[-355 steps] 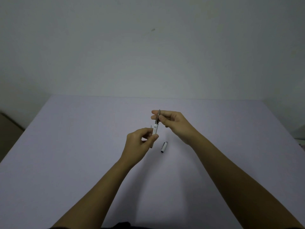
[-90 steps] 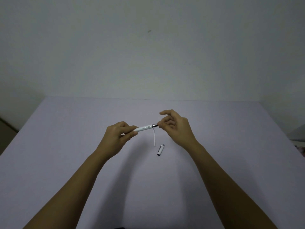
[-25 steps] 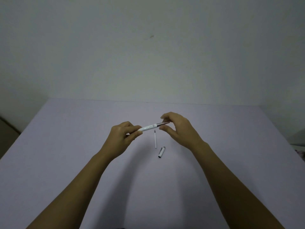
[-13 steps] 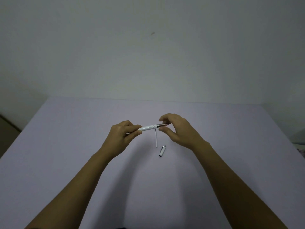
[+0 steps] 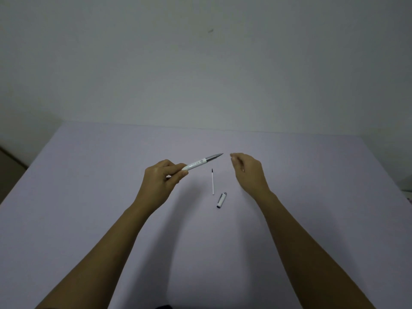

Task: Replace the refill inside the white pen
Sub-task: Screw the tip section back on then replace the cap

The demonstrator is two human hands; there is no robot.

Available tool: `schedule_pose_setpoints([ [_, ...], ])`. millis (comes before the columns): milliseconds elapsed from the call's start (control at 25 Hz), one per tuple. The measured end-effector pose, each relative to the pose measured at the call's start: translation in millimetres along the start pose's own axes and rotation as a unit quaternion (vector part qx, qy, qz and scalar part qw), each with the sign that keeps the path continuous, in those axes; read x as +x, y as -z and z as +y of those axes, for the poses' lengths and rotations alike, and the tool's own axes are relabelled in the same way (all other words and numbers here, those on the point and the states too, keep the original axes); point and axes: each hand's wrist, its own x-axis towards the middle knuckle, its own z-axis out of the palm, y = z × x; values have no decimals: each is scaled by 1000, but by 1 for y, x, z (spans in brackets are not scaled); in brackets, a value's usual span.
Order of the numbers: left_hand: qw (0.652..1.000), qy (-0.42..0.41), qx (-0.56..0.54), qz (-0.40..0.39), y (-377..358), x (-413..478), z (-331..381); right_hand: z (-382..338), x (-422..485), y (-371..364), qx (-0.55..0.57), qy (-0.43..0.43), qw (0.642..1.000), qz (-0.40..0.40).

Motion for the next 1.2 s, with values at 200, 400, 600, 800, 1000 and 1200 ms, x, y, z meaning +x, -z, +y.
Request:
schedule_pose_setpoints([
  [200, 1000, 25, -14, -1, -9, 0, -9, 57, -20, -62, -63, -182, 977, -91],
  [400, 998, 51, -30, -23, -16, 6, -15, 68, -38, -106, -68, -261, 960, -72],
  [600, 998, 56, -29, -19, -12, 11, -20, 66, -25, -115, -93, -282, 953, -60],
  [800, 997, 62, -35, -22, -11, 6, -17, 59, -9, -89, 1, -295, 955, -30],
  [1000, 998, 54, -22, -23, -10, -5, -16, 17, 12, -43, 294, -290, 910, 45],
  [1200, 998, 62, -19, -4, -10, -12, -6, -17, 13, -12, 467, -241, 847, 76],
])
